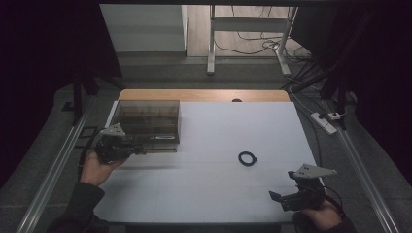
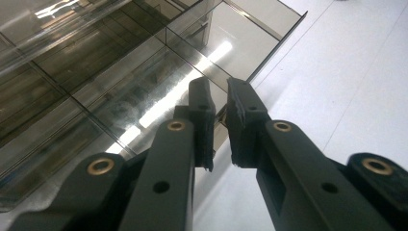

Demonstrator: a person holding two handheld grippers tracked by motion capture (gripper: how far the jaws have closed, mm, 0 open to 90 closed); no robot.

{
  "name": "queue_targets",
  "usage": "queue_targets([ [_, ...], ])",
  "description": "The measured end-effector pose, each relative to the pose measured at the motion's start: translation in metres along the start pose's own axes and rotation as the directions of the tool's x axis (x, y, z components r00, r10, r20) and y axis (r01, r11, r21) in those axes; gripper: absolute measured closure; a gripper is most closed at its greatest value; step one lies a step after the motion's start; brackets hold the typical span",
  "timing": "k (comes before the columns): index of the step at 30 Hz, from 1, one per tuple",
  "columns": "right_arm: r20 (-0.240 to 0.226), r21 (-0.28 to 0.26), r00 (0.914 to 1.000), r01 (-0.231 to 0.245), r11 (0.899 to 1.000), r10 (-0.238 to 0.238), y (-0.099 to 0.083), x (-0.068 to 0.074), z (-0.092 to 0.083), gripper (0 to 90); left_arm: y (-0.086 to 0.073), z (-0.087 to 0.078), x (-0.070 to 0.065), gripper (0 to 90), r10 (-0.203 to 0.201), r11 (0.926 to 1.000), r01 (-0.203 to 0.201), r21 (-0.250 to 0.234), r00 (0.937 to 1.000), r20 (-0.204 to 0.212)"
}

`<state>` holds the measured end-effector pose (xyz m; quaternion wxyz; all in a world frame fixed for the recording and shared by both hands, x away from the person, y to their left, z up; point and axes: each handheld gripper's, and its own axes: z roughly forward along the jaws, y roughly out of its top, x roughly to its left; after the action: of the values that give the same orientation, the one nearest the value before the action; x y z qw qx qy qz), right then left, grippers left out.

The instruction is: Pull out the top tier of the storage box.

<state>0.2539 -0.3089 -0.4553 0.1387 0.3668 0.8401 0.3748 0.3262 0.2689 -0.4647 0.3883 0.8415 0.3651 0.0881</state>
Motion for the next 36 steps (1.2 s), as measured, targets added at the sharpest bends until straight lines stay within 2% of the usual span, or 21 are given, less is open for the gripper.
queue_targets([
  [8,0.001,0.0,1.0,0.0,1.0,0.0,0.0,0.0,0.0,0.0,-0.002,-0.002,-0.001,79.3,-0.004,1.0,0.004,0.0,1.0,0.006],
  [13,0.001,0.001,1.0,-0.003,1.0,0.003,0.0,0.0,0.0,0.0,-0.002,-0.004,-0.005,61.6,-0.04,0.9981,0.04,-0.047,0.9992,0.0],
  [15,0.002,0.001,1.0,-0.002,1.0,0.002,0.0,0.0,0.0,0.0,-0.002,-0.005,-0.006,56.1,-0.043,0.9977,0.043,-0.051,0.999,-0.006],
  [17,0.002,0.0,1.0,-0.003,1.0,0.003,0.0,0.0,0.0,0.0,-0.003,-0.006,-0.009,49.9,-0.054,0.9969,0.053,-0.058,0.9984,-0.018],
  [18,0.002,-0.002,1.0,-0.006,1.0,0.006,0.0,0.0,0.0,0.0,-0.004,-0.007,-0.012,47.9,-0.062,0.9963,0.06,-0.061,0.9971,-0.043],
  [19,0.002,-0.002,1.0,-0.006,1.0,0.006,0.0,0.0,0.0,0.0,-0.004,-0.007,-0.012,45.1,-0.062,0.9963,0.06,-0.061,0.9971,-0.043],
  [20,0.003,-0.003,1.0,-0.006,1.0,0.006,0.0,0.0,0.0,0.0,-0.006,-0.009,-0.016,41.9,-0.073,0.9951,0.068,-0.072,0.9954,-0.063],
  [22,0.004,-0.004,1.0,-0.006,1.0,0.006,0.0,0.0,0.0,0.0,-0.007,-0.009,-0.017,40.3,-0.079,0.9943,0.073,-0.078,0.9943,-0.072],
  [24,0.005,-0.004,1.0,-0.004,1.0,0.004,0.0,0.0,0.0,0.0,-0.009,-0.011,-0.02,33.7,-0.093,0.9923,0.085,-0.09,0.9921,-0.085],
  [26,0.008,-0.006,0.9999,-0.007,1.0,0.007,0.0,0.0,0.0,0.0,-0.013,-0.013,-0.025,30.3,-0.109,0.9898,0.098,-0.104,0.9874,-0.115],
  [27,0.006,-0.008,1.0,-0.007,1.0,0.007,0.0,0.0,-0.001,0.0,-0.013,-0.013,-0.025,28.2,-0.109,0.9898,0.098,-0.104,0.9874,-0.115],
  [28,0.007,-0.01,0.9999,-0.009,1.0,0.009,0.0,0.0,-0.001,0.0,-0.014,-0.014,-0.028,26.2,-0.121,0.9879,0.106,-0.113,0.9841,-0.131],
  [29,0.007,-0.01,0.9999,-0.009,1.0,0.009,0.0,0.0,-0.001,0.0,-0.014,-0.014,-0.028,24.2,-0.121,0.9879,0.106,-0.113,0.9841,-0.131],
  [33,0.011,-0.018,0.9995,-0.028,0.999,0.028,0.0,-0.002,-0.001,0.0,-0.018,-0.016,-0.037,15.2,-0.153,0.9819,0.132,-0.136,0.9751,-0.16],
  [36,0.017,-0.021,0.9992,-0.037,0.999,0.037,0.0,-0.002,-0.002,0.0,-0.02,-0.017,-0.04,9.7,-0.157,0.9807,0.135,-0.142,0.974,-0.163],
])
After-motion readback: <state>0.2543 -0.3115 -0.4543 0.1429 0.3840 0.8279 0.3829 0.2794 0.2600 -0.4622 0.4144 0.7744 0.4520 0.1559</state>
